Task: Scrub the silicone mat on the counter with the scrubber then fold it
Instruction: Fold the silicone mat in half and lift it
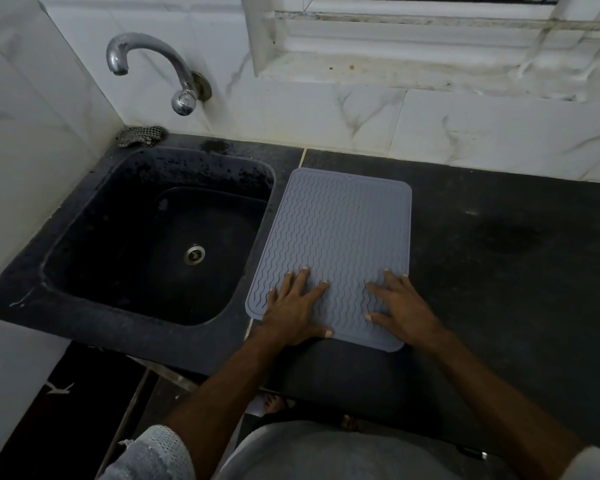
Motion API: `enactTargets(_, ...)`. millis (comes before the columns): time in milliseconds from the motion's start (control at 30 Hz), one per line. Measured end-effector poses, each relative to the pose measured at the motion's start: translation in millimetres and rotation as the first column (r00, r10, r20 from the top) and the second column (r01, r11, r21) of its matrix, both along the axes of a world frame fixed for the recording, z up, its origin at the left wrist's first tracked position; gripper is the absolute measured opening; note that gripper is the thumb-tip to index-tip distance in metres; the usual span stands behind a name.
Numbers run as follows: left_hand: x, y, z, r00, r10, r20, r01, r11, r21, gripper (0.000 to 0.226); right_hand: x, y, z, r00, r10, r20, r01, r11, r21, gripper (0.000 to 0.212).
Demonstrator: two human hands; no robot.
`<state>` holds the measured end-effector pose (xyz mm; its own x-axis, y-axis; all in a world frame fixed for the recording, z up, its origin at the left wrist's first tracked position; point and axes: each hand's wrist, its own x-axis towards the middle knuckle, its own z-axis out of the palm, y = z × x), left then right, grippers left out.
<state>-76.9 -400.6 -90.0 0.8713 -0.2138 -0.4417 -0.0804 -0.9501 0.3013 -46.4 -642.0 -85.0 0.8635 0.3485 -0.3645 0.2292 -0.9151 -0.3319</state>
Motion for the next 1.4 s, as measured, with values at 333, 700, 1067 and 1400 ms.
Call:
enactTargets(333, -2, -1, 3, 1.0, 0.006, -0.01, -0.006, 1.0, 0.001, 0.106, -3, -1, 2, 1.0, 0.0, -0.004, 0.0, 1.0, 0.015, 0.066)
enactTargets(700, -11, -4, 7, 0.999, 0.028, -0.021, -0.028, 1.0, 0.011, 0.108, -2, 0, 9, 0.999, 0.013, -0.047, -0.012, 1.0, 0.017, 0.065)
enactTargets(1067, -11, -5, 9, 0.999, 0.035, -0.037, -0.034, 0.999, 0.02, 0.108, -2, -3, -1, 0.999, 0.011, -0.039, -0.01, 1.0, 0.024, 0.067)
enactTargets(1400, -9, -9, 9, 0.997, 0.054, -0.05, -0.055, 0.998, -0.01, 0.104, -3, -5, 1, 0.999, -0.01, -0.049, 0.015, 0.996, 0.093, 0.066)
